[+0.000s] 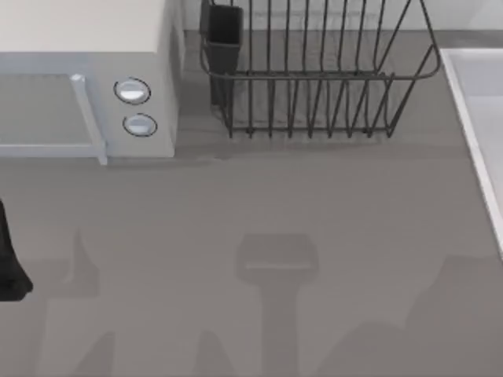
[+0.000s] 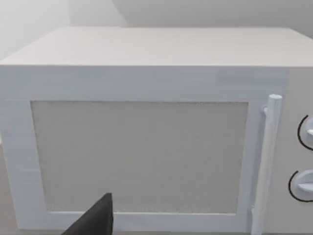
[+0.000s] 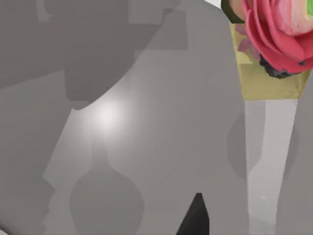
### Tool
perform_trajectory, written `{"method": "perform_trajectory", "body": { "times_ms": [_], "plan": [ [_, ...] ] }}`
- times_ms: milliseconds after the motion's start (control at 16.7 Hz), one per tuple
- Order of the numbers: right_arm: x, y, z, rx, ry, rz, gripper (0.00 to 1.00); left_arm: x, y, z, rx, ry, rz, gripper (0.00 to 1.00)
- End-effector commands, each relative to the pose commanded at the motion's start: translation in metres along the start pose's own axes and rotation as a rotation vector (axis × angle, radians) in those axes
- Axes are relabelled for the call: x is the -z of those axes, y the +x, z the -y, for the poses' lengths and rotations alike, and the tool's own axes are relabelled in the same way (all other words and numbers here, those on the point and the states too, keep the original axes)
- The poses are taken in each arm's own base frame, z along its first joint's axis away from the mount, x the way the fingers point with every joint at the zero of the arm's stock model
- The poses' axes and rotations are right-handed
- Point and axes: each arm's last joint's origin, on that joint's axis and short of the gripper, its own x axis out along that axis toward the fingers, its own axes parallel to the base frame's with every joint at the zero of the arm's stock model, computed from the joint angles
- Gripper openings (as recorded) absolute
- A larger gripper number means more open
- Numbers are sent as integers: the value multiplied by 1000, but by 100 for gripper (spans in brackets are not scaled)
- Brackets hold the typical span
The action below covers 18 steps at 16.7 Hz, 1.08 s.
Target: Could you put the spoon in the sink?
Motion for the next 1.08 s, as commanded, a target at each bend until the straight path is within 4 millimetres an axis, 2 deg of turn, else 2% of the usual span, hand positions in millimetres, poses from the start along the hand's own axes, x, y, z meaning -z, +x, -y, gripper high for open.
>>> {"method": "perform_trajectory", "body": {
  "times_ms": [300,540,720,840,1080],
  "plan": [
    [-80,-20,49,-7,-12,-15,0,0,0,0,0,0,0,100],
    [-149,-19,73,7,-11,-6,0,0,0,0,0,0,0,100],
    [-190,-10,76,27,-6,14,0,0,0,0,0,0,0,100],
    [-211,-1,73,37,-1,25,0,0,0,0,0,0,0,100],
    [-236,17,63,49,7,38,0,0,0,0,0,0,0,100]
  ]
}}
